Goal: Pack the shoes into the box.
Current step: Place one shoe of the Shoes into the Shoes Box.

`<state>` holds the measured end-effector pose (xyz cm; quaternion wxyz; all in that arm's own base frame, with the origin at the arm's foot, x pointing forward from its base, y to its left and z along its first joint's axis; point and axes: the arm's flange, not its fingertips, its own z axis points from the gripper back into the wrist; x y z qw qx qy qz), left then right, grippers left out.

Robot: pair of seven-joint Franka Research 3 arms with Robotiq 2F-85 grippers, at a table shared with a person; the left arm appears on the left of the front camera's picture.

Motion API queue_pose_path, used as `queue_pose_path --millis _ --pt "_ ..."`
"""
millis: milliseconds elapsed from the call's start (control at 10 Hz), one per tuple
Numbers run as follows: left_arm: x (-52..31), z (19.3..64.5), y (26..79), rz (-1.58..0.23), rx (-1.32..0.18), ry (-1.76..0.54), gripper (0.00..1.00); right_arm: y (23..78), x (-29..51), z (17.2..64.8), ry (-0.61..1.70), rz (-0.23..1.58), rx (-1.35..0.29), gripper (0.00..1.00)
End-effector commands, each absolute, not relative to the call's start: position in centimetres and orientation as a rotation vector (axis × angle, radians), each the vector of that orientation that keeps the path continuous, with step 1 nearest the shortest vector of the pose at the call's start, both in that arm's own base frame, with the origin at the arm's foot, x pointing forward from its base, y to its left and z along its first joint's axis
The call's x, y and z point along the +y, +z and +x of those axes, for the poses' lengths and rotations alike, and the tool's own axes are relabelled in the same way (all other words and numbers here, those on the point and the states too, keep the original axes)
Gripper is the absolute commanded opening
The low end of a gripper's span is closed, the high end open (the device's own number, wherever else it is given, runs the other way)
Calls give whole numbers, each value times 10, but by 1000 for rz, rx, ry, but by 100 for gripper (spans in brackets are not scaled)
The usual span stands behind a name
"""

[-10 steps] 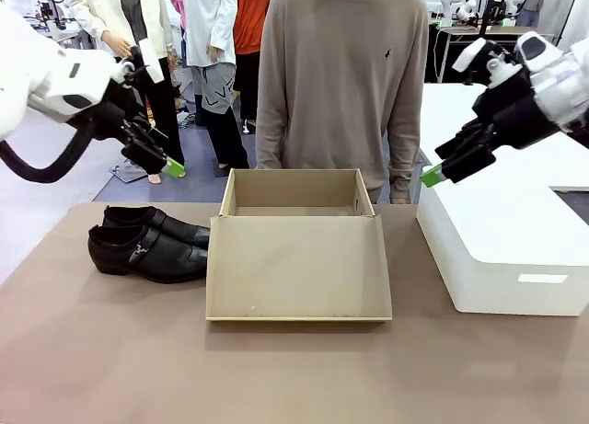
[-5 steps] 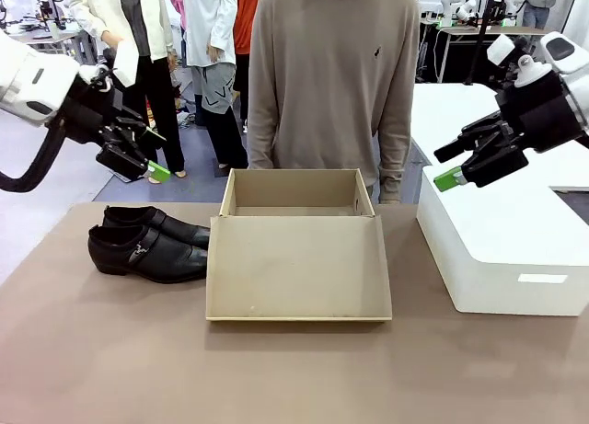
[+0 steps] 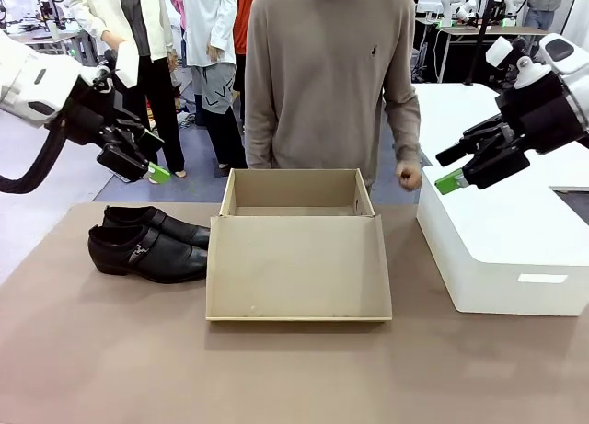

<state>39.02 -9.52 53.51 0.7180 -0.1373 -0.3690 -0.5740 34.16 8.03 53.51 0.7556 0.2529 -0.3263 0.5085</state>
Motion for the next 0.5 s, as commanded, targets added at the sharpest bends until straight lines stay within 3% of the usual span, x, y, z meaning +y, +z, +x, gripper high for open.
queue_pose_path --millis 0,400 --pt "-92 393 535 -321 -836 -1291 100 535 80 345 1136 568 -739 100" --pt "-92 393 535 -321 -836 -1291 100 535 80 345 1136 568 -739 100"
